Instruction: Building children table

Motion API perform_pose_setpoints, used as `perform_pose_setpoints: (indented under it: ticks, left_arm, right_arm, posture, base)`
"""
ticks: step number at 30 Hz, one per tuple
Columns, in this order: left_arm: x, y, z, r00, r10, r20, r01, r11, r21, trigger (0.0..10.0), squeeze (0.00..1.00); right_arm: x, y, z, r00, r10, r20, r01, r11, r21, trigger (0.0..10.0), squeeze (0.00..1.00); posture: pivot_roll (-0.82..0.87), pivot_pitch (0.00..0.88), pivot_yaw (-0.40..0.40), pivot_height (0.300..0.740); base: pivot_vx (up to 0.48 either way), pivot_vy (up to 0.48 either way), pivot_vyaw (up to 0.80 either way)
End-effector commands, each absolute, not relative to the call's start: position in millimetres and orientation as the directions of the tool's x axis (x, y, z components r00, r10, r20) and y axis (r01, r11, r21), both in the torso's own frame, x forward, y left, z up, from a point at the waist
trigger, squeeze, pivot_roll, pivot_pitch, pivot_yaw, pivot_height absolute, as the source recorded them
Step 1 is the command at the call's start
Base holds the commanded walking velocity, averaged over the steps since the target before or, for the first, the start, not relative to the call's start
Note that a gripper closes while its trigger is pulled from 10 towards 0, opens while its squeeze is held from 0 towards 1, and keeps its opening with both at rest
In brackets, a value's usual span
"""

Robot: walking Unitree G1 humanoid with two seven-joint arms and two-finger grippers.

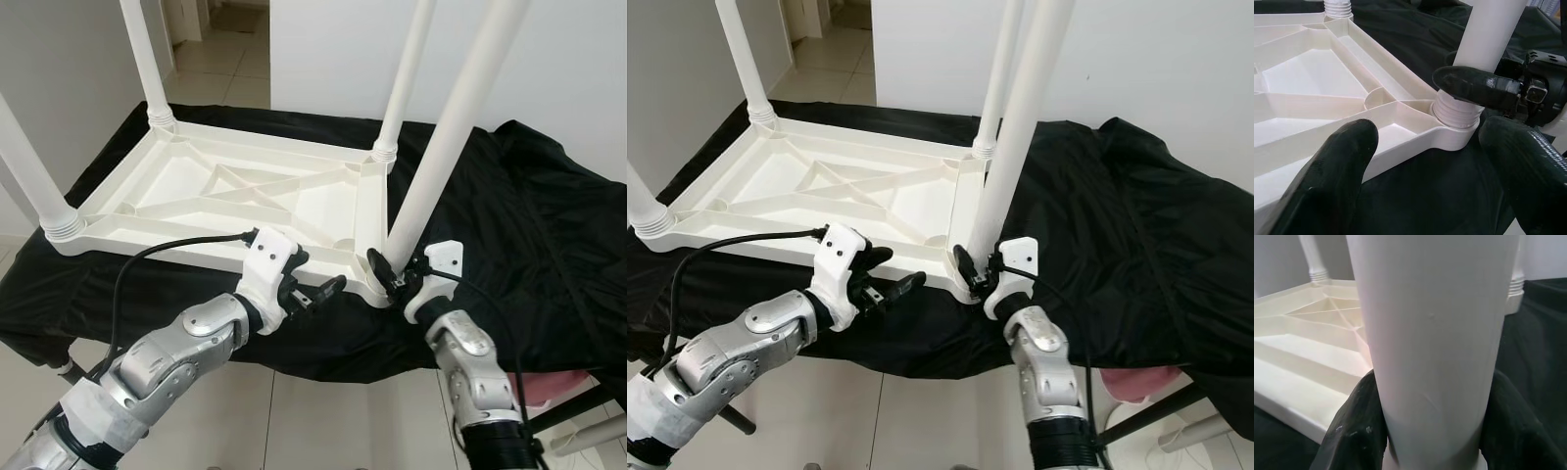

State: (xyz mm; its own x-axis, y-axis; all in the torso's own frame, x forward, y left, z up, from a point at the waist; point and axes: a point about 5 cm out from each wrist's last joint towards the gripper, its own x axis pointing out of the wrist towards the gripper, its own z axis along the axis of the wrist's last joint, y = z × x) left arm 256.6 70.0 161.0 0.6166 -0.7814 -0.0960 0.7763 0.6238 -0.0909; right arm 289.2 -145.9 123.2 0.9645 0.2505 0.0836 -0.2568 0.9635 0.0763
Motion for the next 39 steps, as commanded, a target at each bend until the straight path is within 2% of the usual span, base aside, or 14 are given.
perform_pose_setpoints:
  ticks: [1, 3, 7, 16, 17, 18, 19, 24, 30, 31, 33, 35, 36, 39]
  left_arm:
    - [244.6, 61.7, 164.7, 0.306, -0.951, -0.051, 0.945, 0.309, -0.102, 10.0, 0.0]
    - [251.6, 61.5, 162.3, 0.373, -0.927, -0.048, 0.921, 0.376, -0.104, 10.0, 0.0]
    - [256.0, 60.8, 167.5, 0.413, -0.911, -0.018, 0.903, 0.412, -0.126, 10.0, 0.0]
    - [261.7, 65.8, 169.2, 0.434, -0.9, -0.026, 0.897, 0.435, -0.08, 10.0, 0.0]
    - [262.7, 66.8, 169.2, 0.43, -0.902, -0.027, 0.899, 0.431, -0.074, 10.0, 0.0]
    - [262.7, 66.8, 169.2, 0.43, -0.902, -0.027, 0.899, 0.431, -0.074, 10.0, 0.0]
    - [262.9, 67.2, 169.1, 0.422, -0.906, -0.025, 0.903, 0.423, -0.076, 10.0, 0.0]
    - [261.8, 66.2, 168.6, 0.408, -0.913, -0.022, 0.908, 0.408, -0.099, 10.0, 0.0]
    - [252.6, 58.4, 163.7, 0.356, -0.934, -0.027, 0.921, 0.356, -0.156, 10.0, 0.0]
    - [244.1, 54.2, 158.7, 0.304, -0.95, -0.077, 0.935, 0.313, -0.166, 10.0, 0.0]
    - [244.1, 54.2, 158.7, 0.304, -0.95, -0.077, 0.935, 0.313, -0.166, 10.0, 0.0]
    - [239.7, 53.9, 158.4, 0.276, -0.957, -0.093, 0.942, 0.289, -0.169, 10.0, 0.0]
    - [239.7, 53.9, 158.4, 0.276, -0.957, -0.093, 0.942, 0.289, -0.169, 10.0, 0.0]
    - [241.7, 56.9, 157.8, 0.292, -0.951, -0.104, 0.94, 0.305, -0.151, 10.0, 0.0]
  right_arm:
    - [286.2, -150.9, 116.0, 0.989, 0.141, 0.044, -0.145, 0.982, 0.12, 10.0, 0.0]
    - [283.1, -140.7, 120.4, 0.996, 0.054, 0.065, -0.062, 0.989, 0.131, 10.0, 0.0]
    - [282.3, -125.3, 127.5, 0.997, 0.005, 0.071, -0.017, 0.986, 0.168, 10.0, 0.0]
    - [282.4, -109.5, 136.0, 0.994, 0.069, 0.08, -0.082, 0.982, 0.172, 10.0, 0.0]
    - [281.8, -109.1, 137.4, 0.994, 0.072, 0.088, -0.086, 0.981, 0.174, 10.0, 0.46]
    - [281.8, -109.1, 137.4, 0.994, 0.072, 0.088, -0.086, 0.981, 0.174, 10.0, 0.46]
    - [281.3, -109.4, 138.7, 0.993, 0.072, 0.095, -0.088, 0.982, 0.169, 10.0, 1.0]
    - [280.6, -111.5, 143.4, 0.987, 0.094, 0.129, -0.115, 0.979, 0.168, 10.0, 1.0]
    - [278.5, -125.7, 147.6, 0.97, 0.168, 0.174, -0.19, 0.975, 0.118, 10.0, 1.0]
    - [277.1, -136.9, 145.9, 0.962, 0.209, 0.177, -0.226, 0.971, 0.083, 10.0, 0.03]
    - [277.1, -136.9, 145.9, 0.962, 0.209, 0.177, -0.226, 0.971, 0.083, 10.0, 0.03]
    - [277.5, -151.5, 142.0, 0.932, 0.323, 0.161, -0.334, 0.942, 0.039, 10.0, 0.0]
    - [277.5, -151.5, 142.0, 0.932, 0.323, 0.161, -0.334, 0.942, 0.039, 10.0, 0.0]
    - [279.4, -162.9, 138.8, 0.873, 0.469, 0.131, -0.475, 0.88, 0.018, 10.0, 0.0]
  posture:
    - [-0.05, 0.0, -0.038, 0.74]
    - [-0.05, 0.0, -0.04, 0.74]
    - [-0.03, 0.0, -0.049, 0.74]
    - [-0.03, 0.0, -0.045, 0.74]
    - [-0.03, 0.0, -0.041, 0.74]
    - [-0.03, 0.0, -0.041, 0.74]
    - [-0.03, 0.0, -0.04, 0.74]
    - [-0.04, 0.0, -0.034, 0.74]
    - [-0.04, 0.0, -0.03, 0.74]
    - [-0.03, 0.0, -0.028, 0.74]
    - [-0.03, 0.0, -0.028, 0.74]
    - [-0.03, 0.0, -0.029, 0.74]
    - [-0.03, 0.0, -0.029, 0.74]
    - [-0.03, 0.0, -0.034, 0.74]
  base:
    - [0.0, 0.0, 0.0]
    - [0.0, 0.0, 0.0]
    - [0.0, 0.0, 0.0]
    - [0.0, 0.0, 0.0]
    - [0.0, 0.0, 0.0]
    - [0.0, 0.0, 0.0]
    - [0.0, 0.0, 0.0]
    - [0.0, 0.0, 0.0]
    - [0.0, 0.0, 0.0]
    - [0.0, 0.0, 0.0]
    - [0.0, 0.0, 0.0]
    - [0.0, 0.0, 0.0]
    - [0.0, 0.0, 0.0]
    - [0.0, 0.0, 0.0]
